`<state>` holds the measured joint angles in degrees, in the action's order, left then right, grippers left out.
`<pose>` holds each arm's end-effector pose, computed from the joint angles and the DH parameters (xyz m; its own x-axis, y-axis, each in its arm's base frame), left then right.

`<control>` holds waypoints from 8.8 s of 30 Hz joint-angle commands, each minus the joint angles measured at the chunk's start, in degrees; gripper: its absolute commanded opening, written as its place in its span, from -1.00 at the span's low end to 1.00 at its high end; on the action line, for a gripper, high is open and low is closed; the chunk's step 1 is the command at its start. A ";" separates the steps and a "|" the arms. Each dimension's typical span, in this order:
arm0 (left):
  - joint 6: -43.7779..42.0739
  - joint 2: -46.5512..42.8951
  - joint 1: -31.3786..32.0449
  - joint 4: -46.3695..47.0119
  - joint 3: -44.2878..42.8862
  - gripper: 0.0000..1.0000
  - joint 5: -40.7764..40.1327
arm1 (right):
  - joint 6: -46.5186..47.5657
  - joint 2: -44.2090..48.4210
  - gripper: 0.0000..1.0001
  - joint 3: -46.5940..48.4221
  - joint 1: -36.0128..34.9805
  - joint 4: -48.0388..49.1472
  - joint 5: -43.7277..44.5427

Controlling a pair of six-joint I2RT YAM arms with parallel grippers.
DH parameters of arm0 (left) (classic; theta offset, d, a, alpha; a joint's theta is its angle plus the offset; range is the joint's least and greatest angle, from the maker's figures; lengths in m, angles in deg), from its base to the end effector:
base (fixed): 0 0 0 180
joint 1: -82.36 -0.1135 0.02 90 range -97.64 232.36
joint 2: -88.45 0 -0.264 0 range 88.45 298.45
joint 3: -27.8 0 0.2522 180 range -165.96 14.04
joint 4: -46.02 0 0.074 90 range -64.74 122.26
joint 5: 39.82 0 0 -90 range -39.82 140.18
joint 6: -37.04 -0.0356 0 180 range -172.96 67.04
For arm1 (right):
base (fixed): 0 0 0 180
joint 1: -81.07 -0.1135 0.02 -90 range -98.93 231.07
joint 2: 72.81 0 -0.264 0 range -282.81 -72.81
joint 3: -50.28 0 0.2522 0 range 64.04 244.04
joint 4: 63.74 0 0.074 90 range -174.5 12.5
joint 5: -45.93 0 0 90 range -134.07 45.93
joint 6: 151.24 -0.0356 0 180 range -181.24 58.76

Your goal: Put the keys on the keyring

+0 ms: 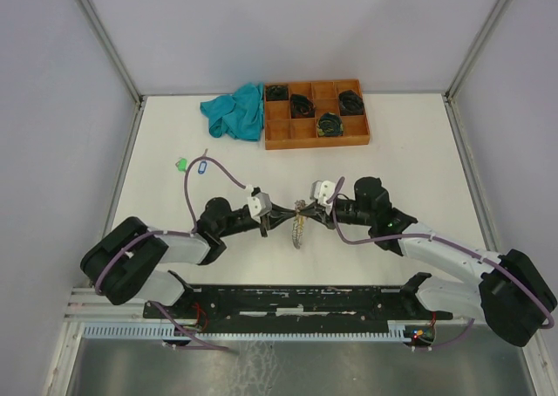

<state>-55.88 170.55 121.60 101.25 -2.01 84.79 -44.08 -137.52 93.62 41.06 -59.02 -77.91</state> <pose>0.1740 -0.1682 0.1808 0.0886 -0.0182 -0.9959 0.9567 0.2799 0.0800 0.1721 0.1703 0.2306 0.0684 -0.2625 -0.9625 -0.9654 0.2258 -0.1302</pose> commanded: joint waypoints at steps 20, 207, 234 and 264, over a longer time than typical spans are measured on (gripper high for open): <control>-14.59 -13.07 1.03 -34.57 -9.50 -0.95 1.48 | 9.88 -2.69 -0.22 11.53 -0.16 -16.29 -4.68; -5.60 -9.44 -2.86 -12.96 -2.96 -0.30 7.93 | -5.48 -2.08 -0.99 1.53 2.70 13.65 -12.76; -4.69 -3.87 -2.85 -12.65 -6.12 -0.95 15.10 | -6.62 -1.21 -0.99 1.77 2.71 14.04 -12.65; -6.40 -7.32 -2.85 -21.25 -5.81 -0.95 6.78 | -7.85 1.82 -0.99 0.15 3.62 8.08 -8.64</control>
<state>-59.27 166.38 118.87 89.08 -6.47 95.17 -53.65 -136.87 90.15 44.19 -48.23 -84.69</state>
